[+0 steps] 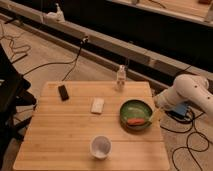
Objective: Place the pepper in the ceramic cup
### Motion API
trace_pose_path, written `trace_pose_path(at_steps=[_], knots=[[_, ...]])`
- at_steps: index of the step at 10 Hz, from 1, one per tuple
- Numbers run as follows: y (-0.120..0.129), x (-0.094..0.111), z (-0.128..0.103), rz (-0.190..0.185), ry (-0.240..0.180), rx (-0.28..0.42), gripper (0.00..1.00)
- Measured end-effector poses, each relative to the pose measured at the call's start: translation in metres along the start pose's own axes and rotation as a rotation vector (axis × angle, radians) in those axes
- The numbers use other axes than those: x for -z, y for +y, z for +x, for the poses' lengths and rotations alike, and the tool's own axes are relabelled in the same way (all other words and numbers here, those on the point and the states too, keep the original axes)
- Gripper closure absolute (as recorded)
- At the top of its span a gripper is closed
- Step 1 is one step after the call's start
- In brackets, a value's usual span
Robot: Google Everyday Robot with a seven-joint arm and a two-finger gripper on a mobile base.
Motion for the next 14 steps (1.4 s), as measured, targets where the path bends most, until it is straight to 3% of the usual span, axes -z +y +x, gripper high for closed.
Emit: trace_pose_path(at_steps=[10,12,14], knots=[[-0.001,0.001,-0.001,0.001,-0.005,0.000,0.20],[-0.009,0.002,-0.010,0.005,-0.052,-0.012,0.20],[-0.024,-0.002,-0.045,0.010,-0.169,-0.012,0.20]])
